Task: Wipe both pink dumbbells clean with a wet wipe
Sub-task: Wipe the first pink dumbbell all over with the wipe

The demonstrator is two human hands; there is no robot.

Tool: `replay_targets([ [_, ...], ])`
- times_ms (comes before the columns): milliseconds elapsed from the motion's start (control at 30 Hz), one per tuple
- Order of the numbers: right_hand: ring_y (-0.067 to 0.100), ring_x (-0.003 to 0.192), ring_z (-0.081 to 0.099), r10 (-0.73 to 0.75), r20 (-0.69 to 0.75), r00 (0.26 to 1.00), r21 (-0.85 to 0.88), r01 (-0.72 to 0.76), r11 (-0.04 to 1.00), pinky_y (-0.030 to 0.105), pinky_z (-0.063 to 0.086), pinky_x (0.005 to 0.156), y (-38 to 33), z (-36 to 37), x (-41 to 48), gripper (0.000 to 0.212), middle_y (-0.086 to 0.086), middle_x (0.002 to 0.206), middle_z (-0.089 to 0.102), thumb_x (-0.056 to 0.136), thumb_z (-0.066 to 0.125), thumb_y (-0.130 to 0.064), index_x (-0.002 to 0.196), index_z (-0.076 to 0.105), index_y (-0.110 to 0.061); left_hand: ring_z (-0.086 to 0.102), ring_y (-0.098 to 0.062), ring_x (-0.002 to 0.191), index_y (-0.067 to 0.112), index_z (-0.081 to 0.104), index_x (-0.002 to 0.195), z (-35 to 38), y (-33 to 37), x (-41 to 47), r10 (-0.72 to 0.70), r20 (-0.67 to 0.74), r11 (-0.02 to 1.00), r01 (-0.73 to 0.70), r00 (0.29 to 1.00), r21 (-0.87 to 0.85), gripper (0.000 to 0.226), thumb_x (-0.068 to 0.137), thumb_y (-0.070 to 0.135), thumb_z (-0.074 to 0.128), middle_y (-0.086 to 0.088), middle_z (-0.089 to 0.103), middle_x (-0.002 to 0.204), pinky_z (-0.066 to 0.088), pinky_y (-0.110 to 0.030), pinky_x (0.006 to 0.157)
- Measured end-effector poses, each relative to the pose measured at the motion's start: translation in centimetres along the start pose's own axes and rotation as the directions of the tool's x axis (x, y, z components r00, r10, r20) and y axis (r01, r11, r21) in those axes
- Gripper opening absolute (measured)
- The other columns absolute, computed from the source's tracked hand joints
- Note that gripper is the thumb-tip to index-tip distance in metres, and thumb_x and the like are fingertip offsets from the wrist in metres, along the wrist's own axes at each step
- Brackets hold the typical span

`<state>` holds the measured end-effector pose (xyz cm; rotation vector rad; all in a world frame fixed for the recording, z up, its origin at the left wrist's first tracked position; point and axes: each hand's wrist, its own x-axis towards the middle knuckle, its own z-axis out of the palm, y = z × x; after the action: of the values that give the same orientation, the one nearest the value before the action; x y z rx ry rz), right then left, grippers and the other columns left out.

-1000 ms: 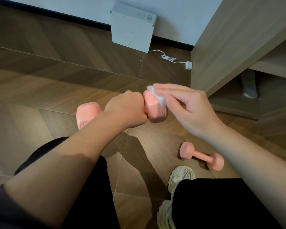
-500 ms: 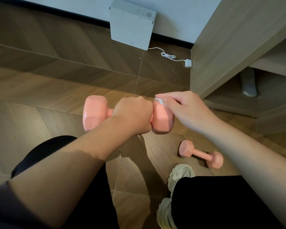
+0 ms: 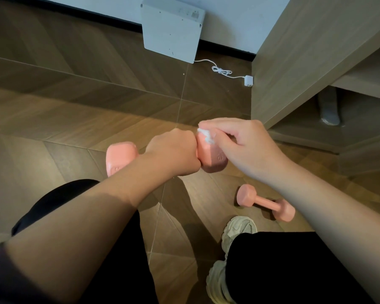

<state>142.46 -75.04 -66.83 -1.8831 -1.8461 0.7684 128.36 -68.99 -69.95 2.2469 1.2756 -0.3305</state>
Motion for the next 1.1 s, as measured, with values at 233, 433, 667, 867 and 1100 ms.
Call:
replay_targets([
  [233, 0.004, 0.136, 0.042, -0.256, -0.062, 0.965, -0.154, 0.244, 0.958, 0.041, 0.027, 0.118, 0.9, 0.2, 0.0, 0.034, -0.01, 0.139, 0.055, 0.098, 0.051, -0.015, 0.129, 0.062, -0.026, 0.045, -0.017, 0.038, 0.007, 0.057, 0.075, 0.0, -0.2, 0.7, -0.15, 0.233, 0.819, 0.252, 0.961, -0.515, 0.01, 0.082, 0.013, 0.06, -0.007, 0.052, 0.055, 0.037, -0.02, 0.039],
  [433, 0.016, 0.14, 0.039, -0.339, -0.127, 0.932, -0.239, 0.303, 0.922, 0.052, 0.02, 0.118, 1.3, -0.1, 0.1, 0.032, -0.009, 0.138, 0.056, 0.098, 0.051, -0.021, 0.127, 0.064, -0.026, 0.036, -0.013, 0.037, 0.009, 0.06, 0.089, 0.1, 0.0, 0.7, -0.129, 0.308, 0.576, 0.324, 0.943, -0.75, 0.003, 0.087, 0.01, 0.057, -0.002, 0.043, 0.049, 0.033, -0.021, 0.043],
  [667, 0.008, 0.14, 0.038, -0.113, 0.039, 0.993, -0.236, 0.119, 0.965, 0.046, 0.004, 0.121, 0.7, -0.4, 0.2, 0.034, -0.015, 0.135, 0.058, 0.102, 0.041, -0.027, 0.127, 0.062, -0.033, 0.061, -0.02, 0.068, 0.019, 0.053, 0.078, 0.9, 0.8, 0.2, -0.126, 0.076, 0.972, 0.139, 0.989, -0.191, 0.01, 0.086, 0.025, 0.055, -0.003, 0.06, 0.078, 0.057, -0.035, 0.069],
  [867, 0.008, 0.138, 0.04, -0.168, 0.037, 0.985, -0.202, 0.172, 0.964, 0.049, 0.008, 0.121, 0.4, -0.5, 0.0, 0.034, -0.013, 0.135, 0.058, 0.101, 0.042, -0.027, 0.127, 0.063, -0.031, 0.061, -0.018, 0.058, 0.013, 0.059, 0.081, 0.1, 0.4, 0.2, -0.094, 0.098, 0.974, 0.112, 0.991, -0.198, 0.007, 0.083, 0.019, 0.056, -0.004, 0.062, 0.071, 0.055, -0.029, 0.057],
  [1100, 0.016, 0.138, 0.043, -0.376, -0.181, 0.909, -0.25, 0.327, 0.911, 0.052, 0.019, 0.118, 1.1, -0.2, 0.0, 0.031, -0.009, 0.137, 0.057, 0.097, 0.051, -0.021, 0.125, 0.065, -0.025, 0.034, -0.013, 0.037, 0.01, 0.059, 0.085, 0.1, 0.4, 0.2, -0.08, 0.287, 0.501, 0.288, 0.954, -0.816, 0.002, 0.087, 0.008, 0.059, -0.001, 0.04, 0.046, 0.031, -0.022, 0.043],
])
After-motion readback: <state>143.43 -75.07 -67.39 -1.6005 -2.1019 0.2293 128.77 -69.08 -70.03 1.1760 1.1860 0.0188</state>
